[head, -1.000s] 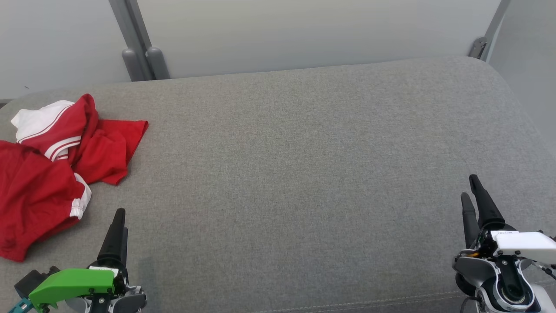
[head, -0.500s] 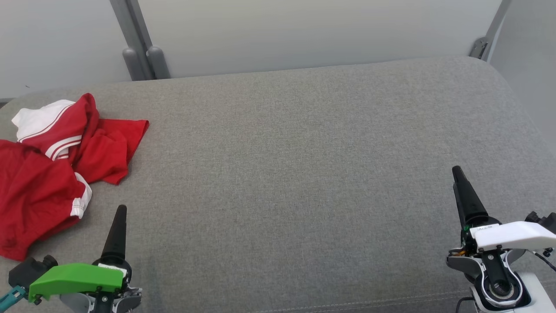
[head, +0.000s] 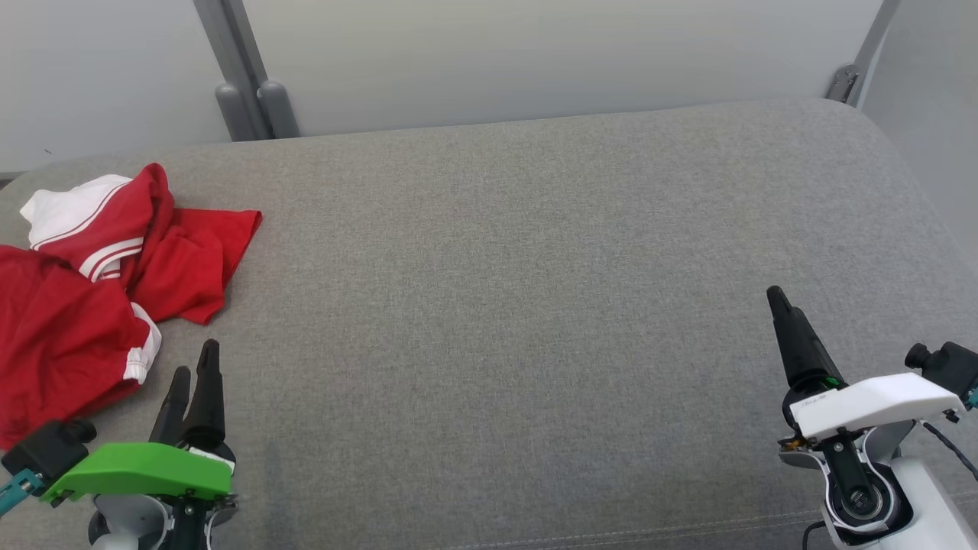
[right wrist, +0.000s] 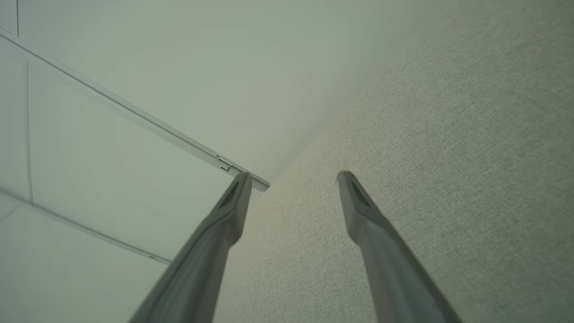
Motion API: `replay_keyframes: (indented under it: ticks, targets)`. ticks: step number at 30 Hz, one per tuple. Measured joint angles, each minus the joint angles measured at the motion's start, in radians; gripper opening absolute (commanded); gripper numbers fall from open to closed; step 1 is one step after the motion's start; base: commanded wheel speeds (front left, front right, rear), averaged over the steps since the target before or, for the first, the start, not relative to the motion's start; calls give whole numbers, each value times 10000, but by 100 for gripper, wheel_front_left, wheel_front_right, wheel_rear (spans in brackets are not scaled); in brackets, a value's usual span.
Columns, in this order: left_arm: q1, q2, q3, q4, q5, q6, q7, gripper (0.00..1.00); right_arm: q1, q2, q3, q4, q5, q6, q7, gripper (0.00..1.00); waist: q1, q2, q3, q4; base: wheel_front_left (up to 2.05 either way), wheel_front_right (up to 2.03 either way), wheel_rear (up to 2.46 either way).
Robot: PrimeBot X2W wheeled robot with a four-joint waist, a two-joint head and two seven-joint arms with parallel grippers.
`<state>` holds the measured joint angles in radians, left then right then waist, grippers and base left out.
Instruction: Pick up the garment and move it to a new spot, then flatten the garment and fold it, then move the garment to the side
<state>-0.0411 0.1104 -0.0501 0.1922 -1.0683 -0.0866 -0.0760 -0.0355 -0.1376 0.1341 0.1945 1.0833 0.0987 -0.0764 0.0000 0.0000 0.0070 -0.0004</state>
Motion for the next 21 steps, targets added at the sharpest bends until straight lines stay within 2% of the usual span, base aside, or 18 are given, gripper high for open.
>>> replay_keyframes:
  ticks: [13,21]
  targets:
    - [-15,188,-453,-161,2265,261,-410,100,-256,-161,656,-213,-2163,-481,-416,100,0,0,14,-18,0,0,0]
    - [-20,176,-491,-401,3266,445,-702,100,-384,-288,1028,-286,-3292,-725,-656,100,0,0,28,-9,0,0,0]
